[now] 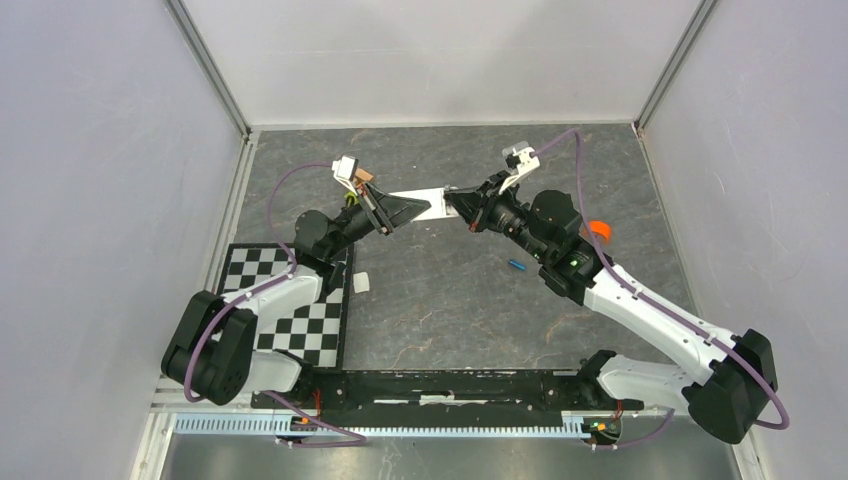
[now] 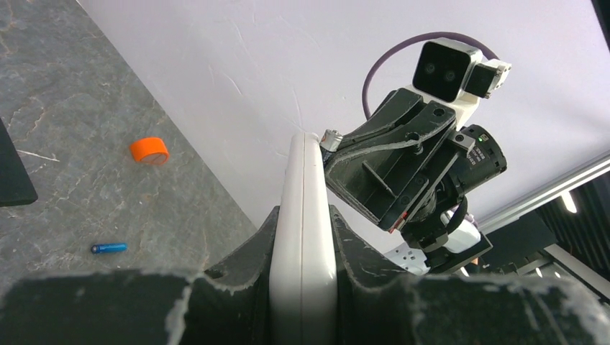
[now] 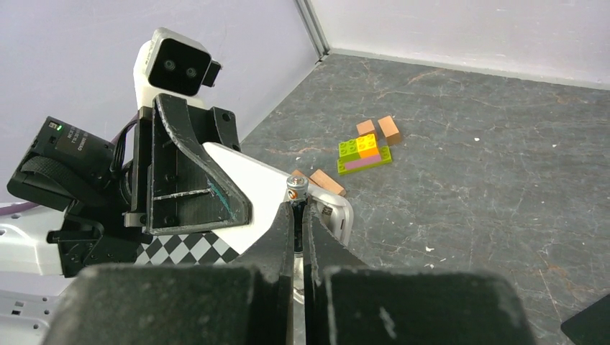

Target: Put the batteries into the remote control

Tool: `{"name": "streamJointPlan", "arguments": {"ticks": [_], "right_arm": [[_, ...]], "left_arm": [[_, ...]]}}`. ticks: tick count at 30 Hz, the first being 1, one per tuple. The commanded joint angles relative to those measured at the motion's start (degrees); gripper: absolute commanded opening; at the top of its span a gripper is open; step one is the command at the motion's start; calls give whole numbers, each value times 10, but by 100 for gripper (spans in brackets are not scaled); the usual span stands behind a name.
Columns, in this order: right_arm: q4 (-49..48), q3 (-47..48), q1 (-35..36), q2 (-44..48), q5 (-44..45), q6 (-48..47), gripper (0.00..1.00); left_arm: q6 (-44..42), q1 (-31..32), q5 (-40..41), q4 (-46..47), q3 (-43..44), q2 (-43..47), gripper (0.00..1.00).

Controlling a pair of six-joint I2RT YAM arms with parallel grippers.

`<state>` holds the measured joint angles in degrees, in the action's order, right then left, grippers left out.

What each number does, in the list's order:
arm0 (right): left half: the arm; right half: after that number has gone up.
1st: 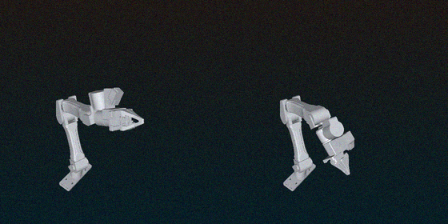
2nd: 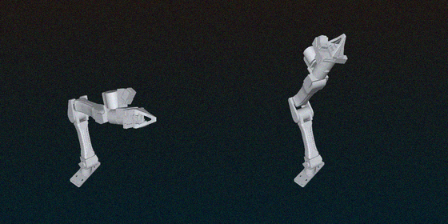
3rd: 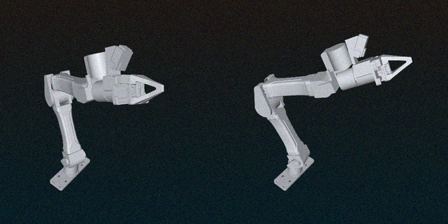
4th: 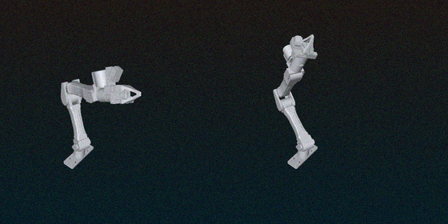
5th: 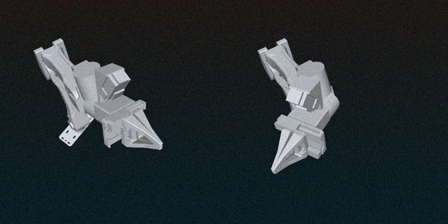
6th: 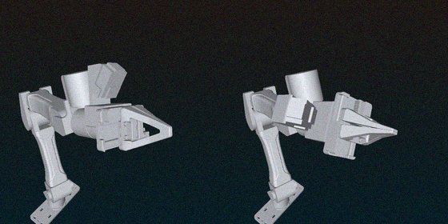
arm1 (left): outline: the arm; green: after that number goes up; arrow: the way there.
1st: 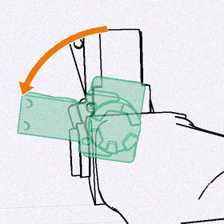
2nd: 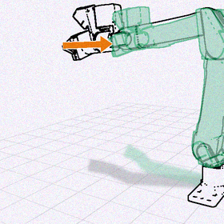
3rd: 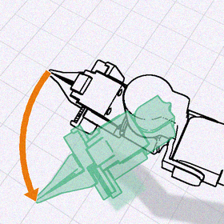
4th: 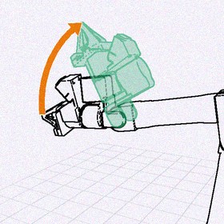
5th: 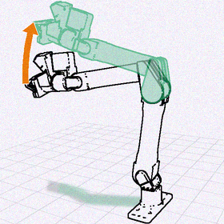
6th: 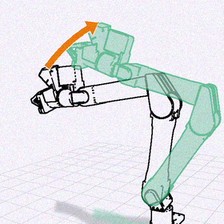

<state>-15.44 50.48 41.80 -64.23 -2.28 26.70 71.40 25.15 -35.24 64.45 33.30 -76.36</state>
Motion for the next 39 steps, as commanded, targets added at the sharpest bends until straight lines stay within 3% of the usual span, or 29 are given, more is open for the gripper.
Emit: {"name": "streamJointPlan", "arguments": {"ticks": [1, 17, 29, 39], "right_arm": [[22, 32, 8, -7, 15, -22, 2], [53, 37, 12, -9, 18, -19, 8], [68, 65, 12, -21, 43, -13, 27], [83, 74, 12, -26, 58, -5, 23]], "left_arm": [[37, 2, 15, 66, -4, -5, 2], [62, 2, 31, 88, -6, -6, 2], [64, 2, 28, 93, -11, -6, 2], [69, 2, 29, 96, -13, -3, 2]]}}
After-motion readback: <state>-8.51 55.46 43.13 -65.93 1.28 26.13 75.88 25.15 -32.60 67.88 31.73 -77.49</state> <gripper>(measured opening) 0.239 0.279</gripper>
